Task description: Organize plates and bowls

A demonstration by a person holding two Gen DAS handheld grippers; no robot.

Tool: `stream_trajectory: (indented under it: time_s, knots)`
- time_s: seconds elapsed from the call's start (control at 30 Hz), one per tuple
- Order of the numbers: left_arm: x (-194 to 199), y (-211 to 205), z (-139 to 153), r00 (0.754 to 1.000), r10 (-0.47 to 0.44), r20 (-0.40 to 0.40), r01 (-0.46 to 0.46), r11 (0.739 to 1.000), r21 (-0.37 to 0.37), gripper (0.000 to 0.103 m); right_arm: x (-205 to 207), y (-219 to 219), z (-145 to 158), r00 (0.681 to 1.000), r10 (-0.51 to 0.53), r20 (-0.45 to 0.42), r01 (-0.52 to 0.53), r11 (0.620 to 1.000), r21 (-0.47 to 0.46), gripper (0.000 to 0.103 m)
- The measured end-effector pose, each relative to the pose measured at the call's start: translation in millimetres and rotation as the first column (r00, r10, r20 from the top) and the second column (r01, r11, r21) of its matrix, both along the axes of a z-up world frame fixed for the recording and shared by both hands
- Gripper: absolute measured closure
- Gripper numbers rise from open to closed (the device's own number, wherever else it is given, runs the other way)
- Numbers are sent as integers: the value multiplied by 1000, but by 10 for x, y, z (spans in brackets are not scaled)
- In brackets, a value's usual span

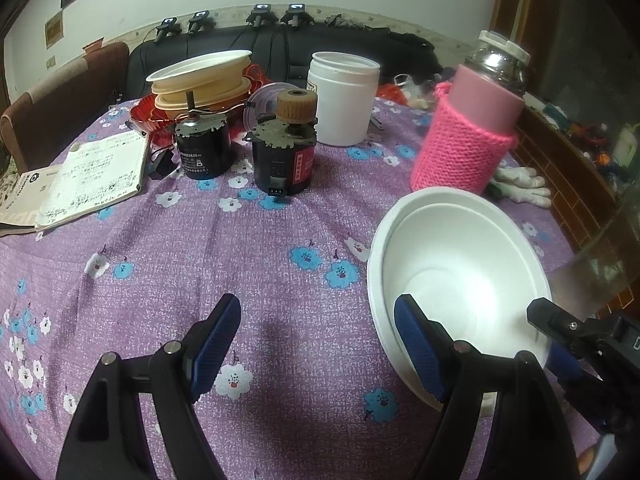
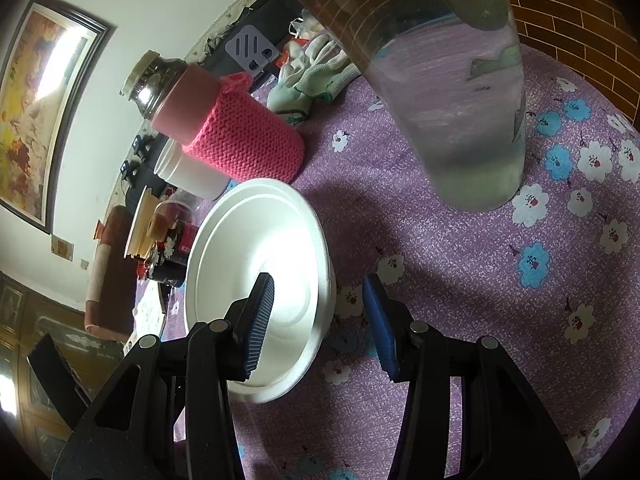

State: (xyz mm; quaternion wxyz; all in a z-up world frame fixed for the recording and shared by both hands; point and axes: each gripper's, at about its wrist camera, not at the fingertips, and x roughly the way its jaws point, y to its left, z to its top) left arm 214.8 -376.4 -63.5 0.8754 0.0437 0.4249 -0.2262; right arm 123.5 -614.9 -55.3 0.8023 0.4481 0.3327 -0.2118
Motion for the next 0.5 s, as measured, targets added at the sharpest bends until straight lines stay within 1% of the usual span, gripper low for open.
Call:
stream_trajectory:
  time_s: [0.5]
  knots:
    - [34,-11,-66,999,-5,-33,5,1000,-4,24,29,5,-36,1000,7,-5,-7,1000,13,57]
